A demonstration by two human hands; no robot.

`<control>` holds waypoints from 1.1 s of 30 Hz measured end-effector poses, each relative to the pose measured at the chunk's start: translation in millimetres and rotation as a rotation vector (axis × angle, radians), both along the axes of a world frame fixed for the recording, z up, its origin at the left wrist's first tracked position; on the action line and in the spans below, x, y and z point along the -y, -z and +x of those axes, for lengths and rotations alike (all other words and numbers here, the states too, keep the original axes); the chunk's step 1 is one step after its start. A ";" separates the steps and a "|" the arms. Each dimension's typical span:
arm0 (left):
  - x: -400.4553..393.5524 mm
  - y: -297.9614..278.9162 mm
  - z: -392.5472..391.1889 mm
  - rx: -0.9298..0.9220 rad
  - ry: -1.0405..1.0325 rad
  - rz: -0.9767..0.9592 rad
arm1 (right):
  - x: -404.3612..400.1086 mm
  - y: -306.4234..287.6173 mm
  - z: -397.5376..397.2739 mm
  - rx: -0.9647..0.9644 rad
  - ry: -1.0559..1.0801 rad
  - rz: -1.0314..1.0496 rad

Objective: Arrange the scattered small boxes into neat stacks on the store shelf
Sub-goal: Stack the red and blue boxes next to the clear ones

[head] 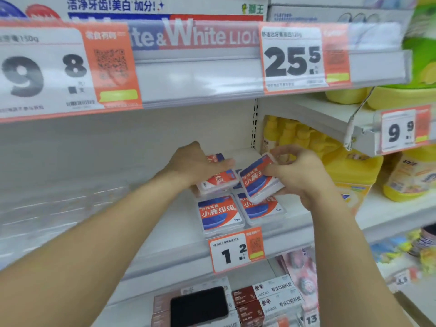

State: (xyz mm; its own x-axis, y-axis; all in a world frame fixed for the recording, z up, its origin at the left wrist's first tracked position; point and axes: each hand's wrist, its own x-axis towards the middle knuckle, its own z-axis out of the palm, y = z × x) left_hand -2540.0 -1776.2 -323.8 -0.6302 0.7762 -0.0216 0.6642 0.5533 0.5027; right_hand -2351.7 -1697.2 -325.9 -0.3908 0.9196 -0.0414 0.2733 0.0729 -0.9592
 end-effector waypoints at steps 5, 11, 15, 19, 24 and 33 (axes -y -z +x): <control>15.0 16.9 22.0 -0.120 -0.099 0.025 | 1.9 10.0 -5.0 0.158 0.054 0.111; 33.2 14.7 31.2 -0.403 -0.052 -0.238 | -2.1 2.5 5.5 0.494 -0.012 0.142; 54.4 18.0 39.5 -0.174 -0.060 -0.150 | -7.6 -1.2 16.0 0.585 -0.132 0.072; 86.9 31.1 63.6 -0.028 0.030 0.027 | -15.0 -2.7 23.6 0.554 -0.246 0.027; 98.0 58.7 74.8 -0.122 0.013 0.159 | -18.0 -3.3 37.6 0.548 -0.380 0.087; 101.7 68.3 81.8 0.005 -0.006 0.280 | -16.7 14.2 32.6 0.422 -0.519 0.184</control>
